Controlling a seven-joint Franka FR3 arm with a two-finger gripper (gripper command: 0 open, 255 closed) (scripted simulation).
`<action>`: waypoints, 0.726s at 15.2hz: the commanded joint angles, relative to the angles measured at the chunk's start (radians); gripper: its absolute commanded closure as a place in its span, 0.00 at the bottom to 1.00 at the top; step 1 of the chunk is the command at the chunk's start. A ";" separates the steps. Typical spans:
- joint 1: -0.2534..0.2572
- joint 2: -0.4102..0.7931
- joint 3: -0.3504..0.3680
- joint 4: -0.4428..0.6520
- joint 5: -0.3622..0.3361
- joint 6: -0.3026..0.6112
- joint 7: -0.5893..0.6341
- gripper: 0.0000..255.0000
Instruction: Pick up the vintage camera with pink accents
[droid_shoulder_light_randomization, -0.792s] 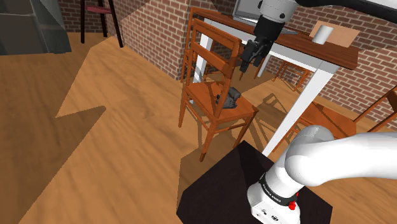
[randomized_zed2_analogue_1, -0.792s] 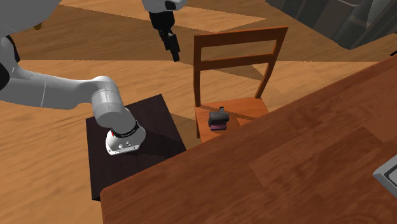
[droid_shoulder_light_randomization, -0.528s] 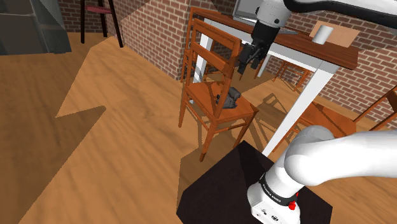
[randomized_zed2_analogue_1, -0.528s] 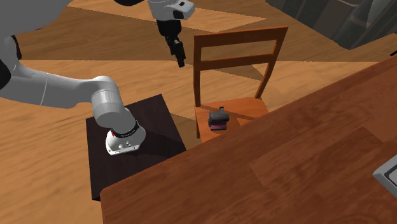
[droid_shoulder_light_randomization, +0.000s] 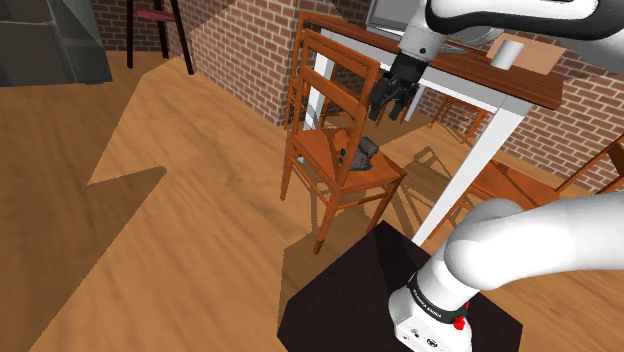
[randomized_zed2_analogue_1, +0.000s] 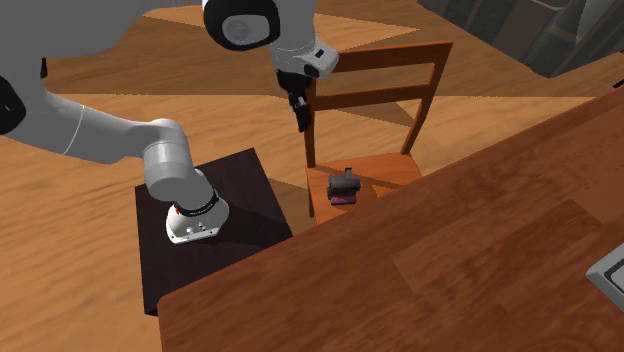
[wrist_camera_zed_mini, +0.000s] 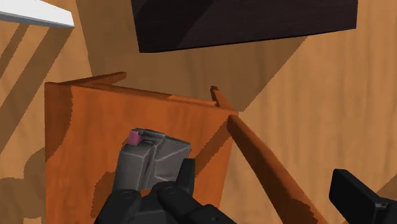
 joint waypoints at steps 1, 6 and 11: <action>-0.026 0.106 -0.035 -0.002 -0.047 0.120 -0.014 0.00; -0.066 0.255 -0.114 0.018 0.004 0.221 -0.066 0.00; -0.080 0.420 -0.205 0.061 0.083 0.305 -0.129 0.00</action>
